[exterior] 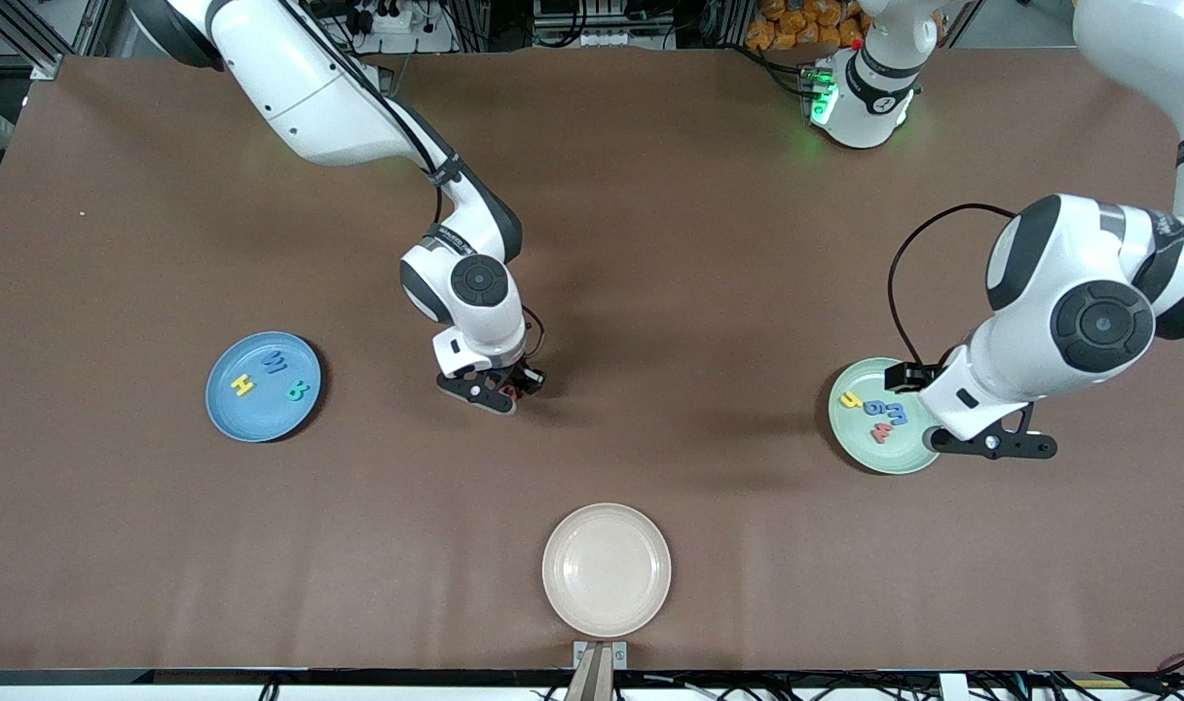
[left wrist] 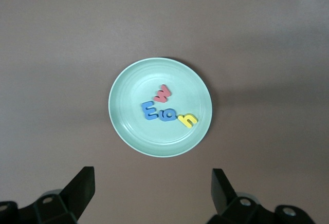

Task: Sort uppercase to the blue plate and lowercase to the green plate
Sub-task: 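Lower the Q onto the blue plate while the left gripper withdraws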

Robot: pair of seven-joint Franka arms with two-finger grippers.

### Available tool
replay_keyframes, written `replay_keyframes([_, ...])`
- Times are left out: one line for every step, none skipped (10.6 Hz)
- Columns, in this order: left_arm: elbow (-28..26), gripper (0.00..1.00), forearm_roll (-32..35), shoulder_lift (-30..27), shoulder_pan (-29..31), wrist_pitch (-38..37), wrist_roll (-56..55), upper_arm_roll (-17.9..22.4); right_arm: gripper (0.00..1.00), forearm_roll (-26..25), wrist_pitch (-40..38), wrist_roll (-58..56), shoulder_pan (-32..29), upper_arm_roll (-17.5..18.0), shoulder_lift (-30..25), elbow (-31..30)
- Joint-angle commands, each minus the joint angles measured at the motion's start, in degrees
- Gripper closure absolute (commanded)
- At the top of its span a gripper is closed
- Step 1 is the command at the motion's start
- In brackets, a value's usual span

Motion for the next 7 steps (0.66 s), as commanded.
replay_keyframes([-0.3,0.00,-6.2,-6.3,0.5,-2.4,1.5,0.0,0.69,-1.0,-2.7,-5.2,-2.8,1.1,-0.7,0.5])
replay_keyframes([-0.3,0.00,-8.2,-8.7,1.1,-2.4,1.2,0.2,0.69,-1.0,-3.3,-7.6,-3.5,1.2,-0.8,0.5])
replay_keyframes([-0.4,0.00,-8.6,-10.9,1.2,-3.2,1.1,0.2,0.69,-0.9,-3.4,-9.7,-4.8,2.1,-0.8,0.4])
replay_keyframes([-0.3,0.00,-8.7,-12.4,1.2,-4.7,0.8,0.0,0.69,-0.9,-3.8,-11.8,-6.3,2.9,-1.2,0.4])
replay_keyframes([-0.3,0.00,-9.2,-14.4,1.2,-5.0,0.8,0.1,0.70,-0.9,-4.5,-14.5,-8.0,3.8,-1.5,0.3])
replay_keyframes([-0.3,0.00,-10.5,-16.0,1.3,-5.9,0.8,0.2,0.71,-0.9,-5.1,-17.1,-9.6,4.5,-1.5,0.2])
replay_keyframes([-0.3,0.00,-11.9,-16.8,1.4,-6.7,0.8,0.2,0.71,-0.8,-5.5,-19.3,-10.6,4.6,-1.9,0.1])
